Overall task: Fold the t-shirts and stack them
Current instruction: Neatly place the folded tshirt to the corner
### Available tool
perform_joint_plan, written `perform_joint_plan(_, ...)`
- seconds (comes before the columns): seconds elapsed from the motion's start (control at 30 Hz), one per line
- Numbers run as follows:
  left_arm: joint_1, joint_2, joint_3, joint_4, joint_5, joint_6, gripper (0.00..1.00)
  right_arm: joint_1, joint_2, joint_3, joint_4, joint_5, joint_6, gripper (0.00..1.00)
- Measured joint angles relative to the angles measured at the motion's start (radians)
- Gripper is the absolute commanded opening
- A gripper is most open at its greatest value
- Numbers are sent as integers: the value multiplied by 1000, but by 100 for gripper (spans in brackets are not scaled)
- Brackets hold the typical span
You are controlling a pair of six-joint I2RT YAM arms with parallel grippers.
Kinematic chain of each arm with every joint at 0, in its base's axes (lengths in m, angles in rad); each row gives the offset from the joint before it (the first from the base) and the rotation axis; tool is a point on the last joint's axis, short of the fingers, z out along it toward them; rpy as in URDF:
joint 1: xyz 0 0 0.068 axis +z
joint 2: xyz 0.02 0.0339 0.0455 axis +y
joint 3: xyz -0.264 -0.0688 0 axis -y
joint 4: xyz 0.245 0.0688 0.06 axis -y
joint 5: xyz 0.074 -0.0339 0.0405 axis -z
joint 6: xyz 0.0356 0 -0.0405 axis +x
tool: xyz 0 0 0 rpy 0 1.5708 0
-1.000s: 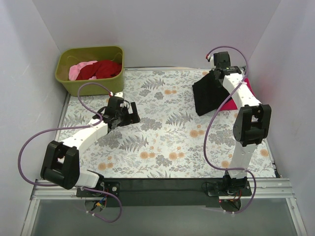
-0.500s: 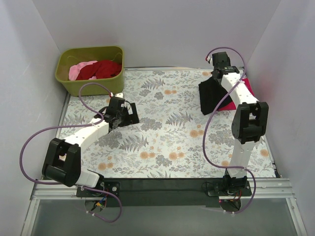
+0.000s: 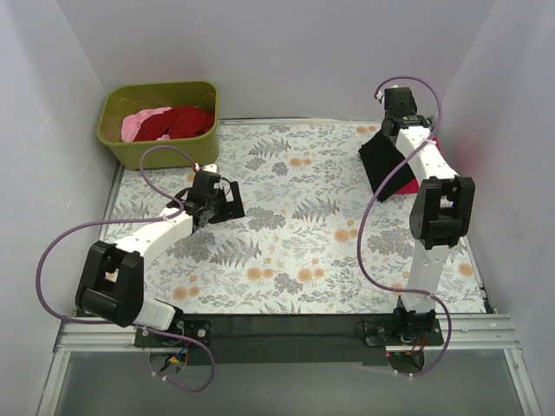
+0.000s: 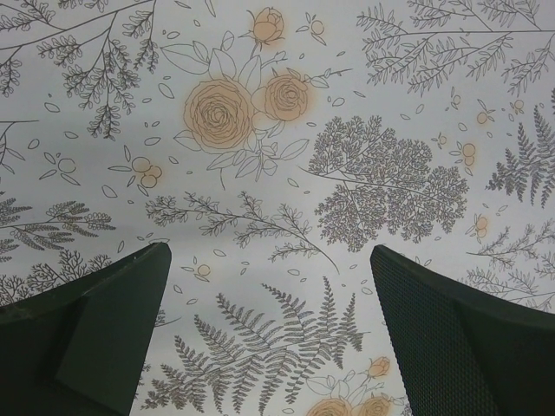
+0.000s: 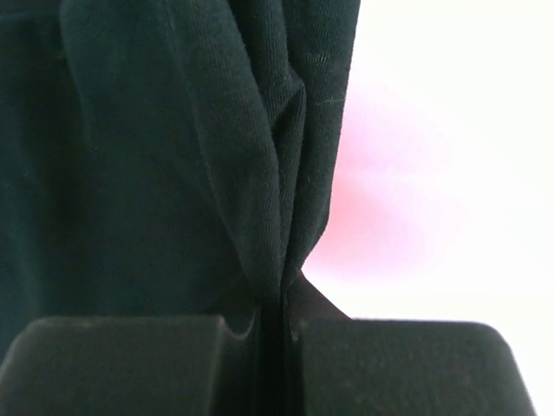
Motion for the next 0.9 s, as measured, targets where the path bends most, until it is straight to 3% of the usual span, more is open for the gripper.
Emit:
perform_joint_plan(0.53,0,13,0,2,-28,13,93,-161,220,-12,94,63,133,8)
perform_joint_plan(0.6,0,13,0,2,-33,15,93,-167,236,-12,97,79,149,27)
perform_joint_plan(0.63,0,13,0,2,-35,17,93,-167,243,-12,99,93,159,43)
perform_joint_plan(0.7,0,12,0,2,-37,18,93,-166,253,-12,101,135,175,57)
perform_joint_plan(0.73,0,13,0,2,-39,20,93,-166,256,-12,102,156,181,69)
perform_joint_plan(0.83,0,13,0,2,-43,21,93,-166,252,-12,102,216,205,82)
perform_joint_plan(0.9,0,11,0,2,-48,21,93,-165,238,-12,100,240,224,83)
